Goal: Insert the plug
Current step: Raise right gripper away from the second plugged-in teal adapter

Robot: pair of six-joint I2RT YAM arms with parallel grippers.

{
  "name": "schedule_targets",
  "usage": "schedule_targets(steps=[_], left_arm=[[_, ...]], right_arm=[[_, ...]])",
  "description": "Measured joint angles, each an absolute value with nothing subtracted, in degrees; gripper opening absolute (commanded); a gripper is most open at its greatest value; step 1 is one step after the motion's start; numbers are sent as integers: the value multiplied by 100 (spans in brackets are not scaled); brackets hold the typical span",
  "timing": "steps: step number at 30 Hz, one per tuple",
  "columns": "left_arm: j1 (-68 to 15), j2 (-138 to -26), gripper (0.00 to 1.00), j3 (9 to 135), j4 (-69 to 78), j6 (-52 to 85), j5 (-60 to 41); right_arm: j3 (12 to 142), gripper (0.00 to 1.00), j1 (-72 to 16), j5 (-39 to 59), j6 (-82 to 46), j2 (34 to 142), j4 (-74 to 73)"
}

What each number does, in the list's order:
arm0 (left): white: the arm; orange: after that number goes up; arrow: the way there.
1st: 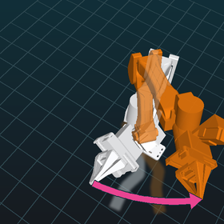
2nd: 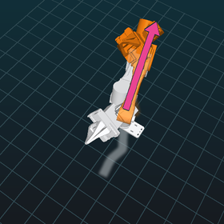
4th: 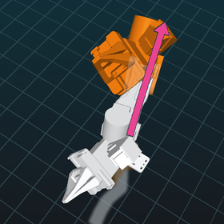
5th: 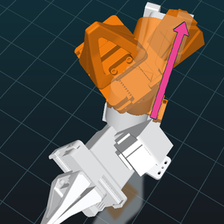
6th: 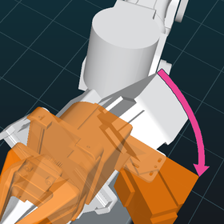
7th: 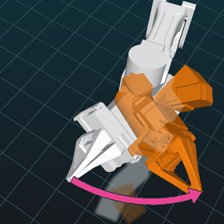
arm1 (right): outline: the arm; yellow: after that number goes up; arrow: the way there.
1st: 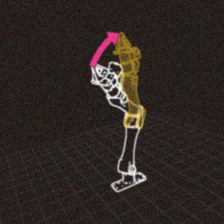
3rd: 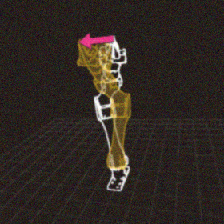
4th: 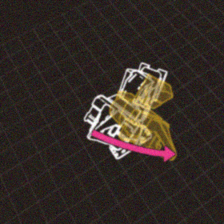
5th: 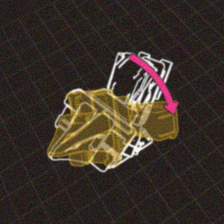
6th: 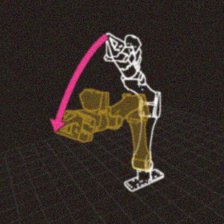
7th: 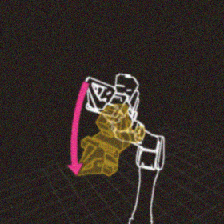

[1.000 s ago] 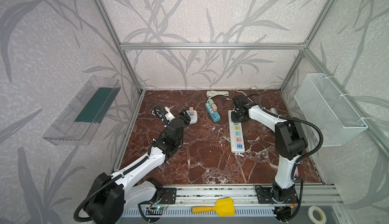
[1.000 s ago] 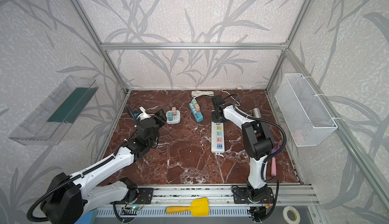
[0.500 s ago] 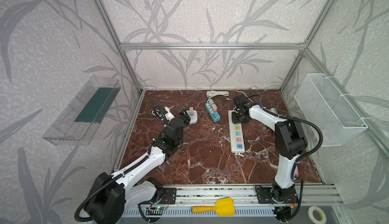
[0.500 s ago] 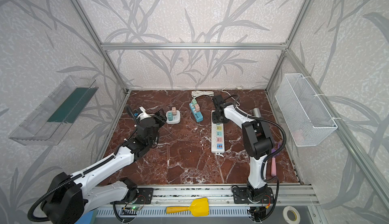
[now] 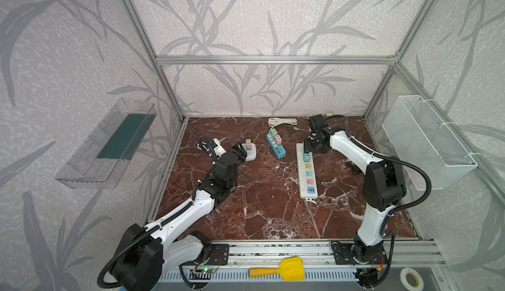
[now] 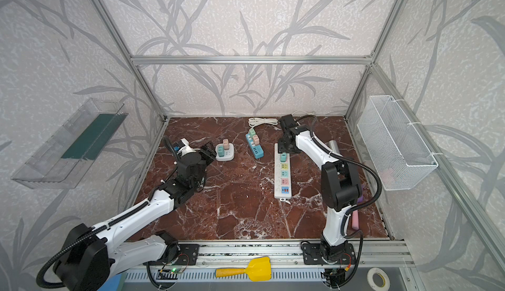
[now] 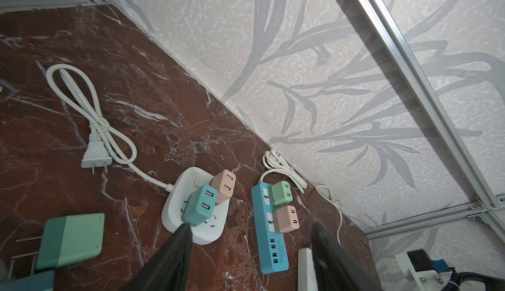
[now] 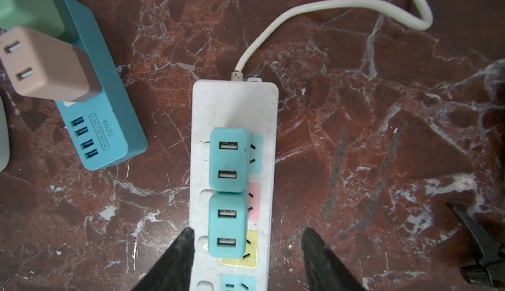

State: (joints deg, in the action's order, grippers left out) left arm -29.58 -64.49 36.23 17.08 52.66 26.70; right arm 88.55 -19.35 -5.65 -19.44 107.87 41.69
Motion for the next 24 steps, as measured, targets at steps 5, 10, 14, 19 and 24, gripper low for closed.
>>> schedule_targets(steps=[5, 10, 14, 19, 24], left_arm=[[-2954, -6484, 69, 3623, 1708, 5273, 2663], [-2954, -6510, 69, 3623, 1708, 5273, 2661], [-2950, -6512, 69, 3623, 1708, 5273, 2659], [-2923, -6514, 69, 3623, 1708, 5277, 2633], [-2902, -6547, 69, 3623, 1708, 5317, 2602]], right_arm=[[8855, 61, -1802, -587, -1863, 10787, 4191], [8836, 60, -1739, -593, -1835, 10796, 4187], [8757, 60, -1723, -543, -1828, 10873, 4167], [8632, 60, -1710, -471, -1822, 10945, 4056], [8584, 60, -1680, -440, -1828, 10945, 3916]])
